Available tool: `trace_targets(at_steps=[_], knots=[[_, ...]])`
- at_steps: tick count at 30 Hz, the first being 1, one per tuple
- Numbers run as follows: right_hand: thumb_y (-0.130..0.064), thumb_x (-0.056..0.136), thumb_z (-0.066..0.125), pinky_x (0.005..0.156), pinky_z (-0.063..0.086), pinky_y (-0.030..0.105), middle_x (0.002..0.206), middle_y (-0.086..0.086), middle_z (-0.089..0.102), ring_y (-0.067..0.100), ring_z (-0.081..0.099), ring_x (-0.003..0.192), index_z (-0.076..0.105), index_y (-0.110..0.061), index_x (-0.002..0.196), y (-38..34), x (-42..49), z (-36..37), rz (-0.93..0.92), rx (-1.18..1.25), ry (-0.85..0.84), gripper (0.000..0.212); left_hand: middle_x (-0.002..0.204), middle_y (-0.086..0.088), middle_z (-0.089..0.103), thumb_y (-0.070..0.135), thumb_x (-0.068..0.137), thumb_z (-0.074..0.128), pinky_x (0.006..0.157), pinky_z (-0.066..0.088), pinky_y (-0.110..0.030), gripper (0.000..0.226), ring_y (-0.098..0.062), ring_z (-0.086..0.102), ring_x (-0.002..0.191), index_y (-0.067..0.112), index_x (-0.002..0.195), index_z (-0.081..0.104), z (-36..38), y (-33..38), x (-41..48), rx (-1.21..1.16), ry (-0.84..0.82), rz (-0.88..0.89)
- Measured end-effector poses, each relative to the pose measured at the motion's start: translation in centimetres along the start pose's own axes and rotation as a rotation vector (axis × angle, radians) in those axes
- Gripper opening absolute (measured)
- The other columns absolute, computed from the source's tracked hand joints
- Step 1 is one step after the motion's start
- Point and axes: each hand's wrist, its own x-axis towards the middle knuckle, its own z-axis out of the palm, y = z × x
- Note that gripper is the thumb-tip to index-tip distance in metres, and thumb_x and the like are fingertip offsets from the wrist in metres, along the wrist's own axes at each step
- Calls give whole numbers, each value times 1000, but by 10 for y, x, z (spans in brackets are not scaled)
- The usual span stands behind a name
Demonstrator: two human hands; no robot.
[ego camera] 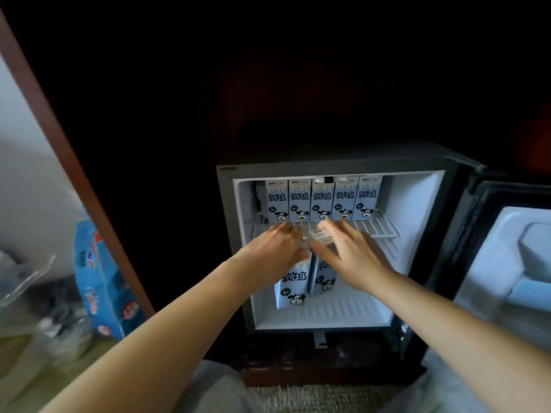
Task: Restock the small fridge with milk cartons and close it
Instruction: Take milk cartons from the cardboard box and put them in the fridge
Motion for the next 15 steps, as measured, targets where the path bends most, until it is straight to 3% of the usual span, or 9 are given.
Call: trace_targets(at_steps=[4,7,11,15], knots=[[-48,96,39,64,38,12,115,1,50,12,51,88,43,-16,126,26,10,19,52,-71,-188,45,122,-12,51,25,99,44,94,42,-31,30,-19,50,102,5,121,49,37,-10,22,3,-112,-44],[-51,95,39,79,52,27,125,6,50,19,58,98,36,-15,137,39,18,38,62,-118,-291,56,129,-16,50,26,98,42,98,41,-39,36,-30,48,117,5,127,46,60,-20,32,-6,-132,-108],[-41,93,51,87,46,25,129,11,49,21,55,107,36,-12,139,52,29,65,107,-54,-371,56,125,-17,51,22,98,42,97,44,-40,33,-33,51,115,3,124,45,94,-37,47,14,-204,-136],[-41,89,57,85,52,33,124,13,52,24,59,101,41,-12,131,67,38,93,145,-74,-417,54,119,-14,50,13,100,40,95,49,-39,25,-27,55,108,2,122,43,127,-49,60,44,-302,-169]])
